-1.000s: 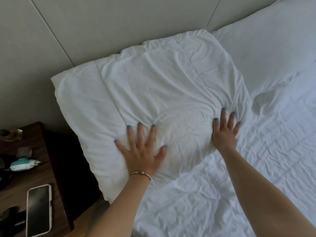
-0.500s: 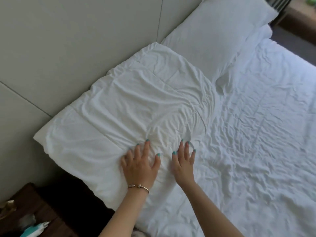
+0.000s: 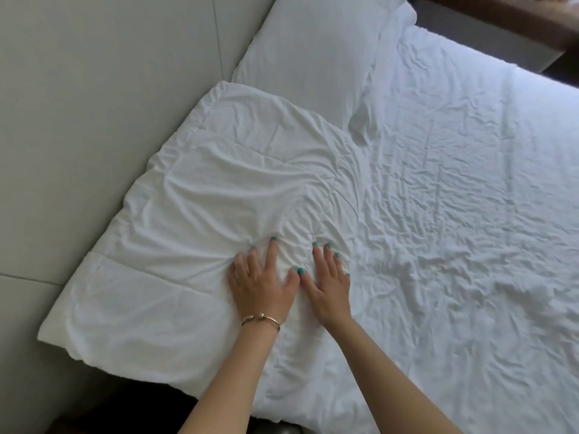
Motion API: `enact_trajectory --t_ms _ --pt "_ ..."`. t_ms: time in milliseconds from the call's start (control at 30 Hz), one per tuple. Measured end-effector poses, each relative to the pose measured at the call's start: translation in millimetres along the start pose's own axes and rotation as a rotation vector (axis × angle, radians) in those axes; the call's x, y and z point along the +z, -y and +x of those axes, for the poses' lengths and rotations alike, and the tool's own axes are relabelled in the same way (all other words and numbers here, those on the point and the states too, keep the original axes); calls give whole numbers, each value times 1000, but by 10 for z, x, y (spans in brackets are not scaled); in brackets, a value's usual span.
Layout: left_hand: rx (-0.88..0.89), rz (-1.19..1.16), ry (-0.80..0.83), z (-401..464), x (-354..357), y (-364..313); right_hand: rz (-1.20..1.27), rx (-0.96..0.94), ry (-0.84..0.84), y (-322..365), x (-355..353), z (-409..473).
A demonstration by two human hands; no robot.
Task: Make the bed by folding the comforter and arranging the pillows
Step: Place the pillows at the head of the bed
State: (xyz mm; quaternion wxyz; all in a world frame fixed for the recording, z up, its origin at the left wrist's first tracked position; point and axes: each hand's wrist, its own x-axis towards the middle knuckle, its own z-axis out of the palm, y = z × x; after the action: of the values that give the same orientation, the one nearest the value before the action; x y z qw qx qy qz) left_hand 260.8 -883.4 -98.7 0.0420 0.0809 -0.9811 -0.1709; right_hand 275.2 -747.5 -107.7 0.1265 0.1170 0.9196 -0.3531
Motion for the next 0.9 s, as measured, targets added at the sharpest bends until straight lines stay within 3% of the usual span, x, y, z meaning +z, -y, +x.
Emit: enact_trajectory --t_ms 267,400,467,667,900 --pt "147 15 181 603 96 -466 1 33 47 1 -277 293" --pt "114 72 276 902 218 -795 37 74 178 -16 -513 551" --pt "104 66 301 1109 234 -939 -15 35 162 -38 -711 787" --pt "70 130 268 1915 323 -1069 -82 -67 161 32 -1317 2002" --pt "-124 173 265 3452 607 -1377 -63 -233 174 398 -1591 3752"
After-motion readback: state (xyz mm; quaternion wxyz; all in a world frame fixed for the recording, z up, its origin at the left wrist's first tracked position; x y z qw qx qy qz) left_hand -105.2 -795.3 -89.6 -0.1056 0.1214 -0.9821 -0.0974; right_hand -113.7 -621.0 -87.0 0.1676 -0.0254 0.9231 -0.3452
